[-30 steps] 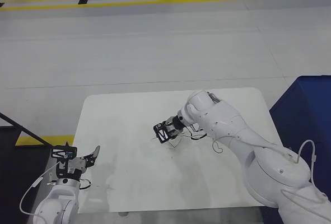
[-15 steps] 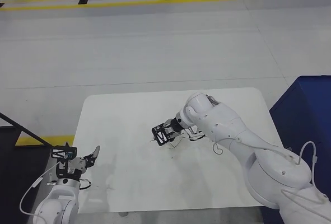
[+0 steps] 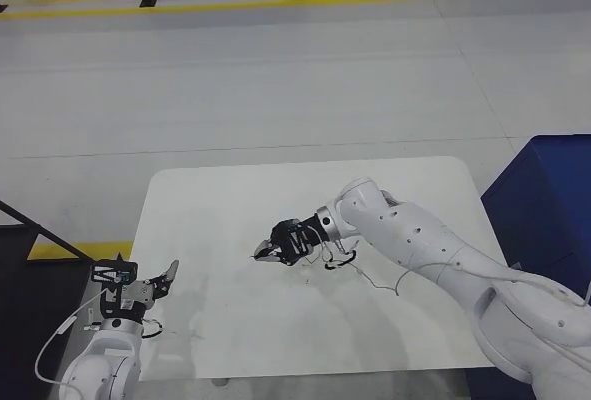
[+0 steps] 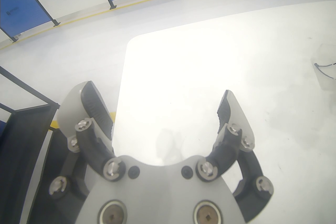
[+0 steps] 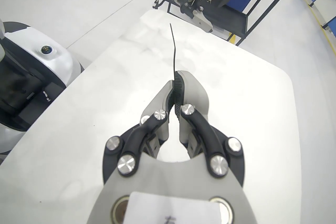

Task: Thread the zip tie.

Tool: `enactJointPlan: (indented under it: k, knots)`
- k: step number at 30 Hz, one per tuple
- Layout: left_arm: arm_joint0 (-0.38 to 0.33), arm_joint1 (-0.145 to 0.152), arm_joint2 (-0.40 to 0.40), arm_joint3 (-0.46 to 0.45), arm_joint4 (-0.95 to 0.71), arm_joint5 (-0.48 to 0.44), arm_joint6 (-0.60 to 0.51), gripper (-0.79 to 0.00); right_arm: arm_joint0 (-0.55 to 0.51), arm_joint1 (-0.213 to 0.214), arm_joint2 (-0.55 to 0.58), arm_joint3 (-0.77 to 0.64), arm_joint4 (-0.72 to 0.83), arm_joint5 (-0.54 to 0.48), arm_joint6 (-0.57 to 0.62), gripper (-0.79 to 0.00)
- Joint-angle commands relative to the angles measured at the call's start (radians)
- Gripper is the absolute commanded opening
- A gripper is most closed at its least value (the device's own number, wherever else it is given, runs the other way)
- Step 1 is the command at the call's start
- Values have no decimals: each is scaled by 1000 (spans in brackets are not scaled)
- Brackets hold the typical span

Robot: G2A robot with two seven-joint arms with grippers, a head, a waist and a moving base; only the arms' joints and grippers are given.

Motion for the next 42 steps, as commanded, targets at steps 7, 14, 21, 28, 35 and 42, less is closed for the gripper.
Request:
enactJointPlan:
  k: [7,14,21,28,35,42]
  knots:
    - [61,2,8,-85,-259,-310,-13,0,-65,71,37,-166,420,-1,0,-785]
    - [64,2,4,-85,-289,-327,-2,0,-22,124,-17,-170,419,-1,1,-785]
    - [79,4,23,-103,-204,-372,58,0,-65,125,7,-190,484,-1,8,-785]
    - [111,6,64,-114,-296,-543,62,0,-106,130,-9,-222,651,-1,1,-785]
    - [117,5,99,-106,-470,-619,14,0,-159,132,-14,-299,785,-1,2,-785]
    - [60,13,175,-93,-1044,-663,-304,-31,-166,142,-40,-359,930,-1,31,-785]
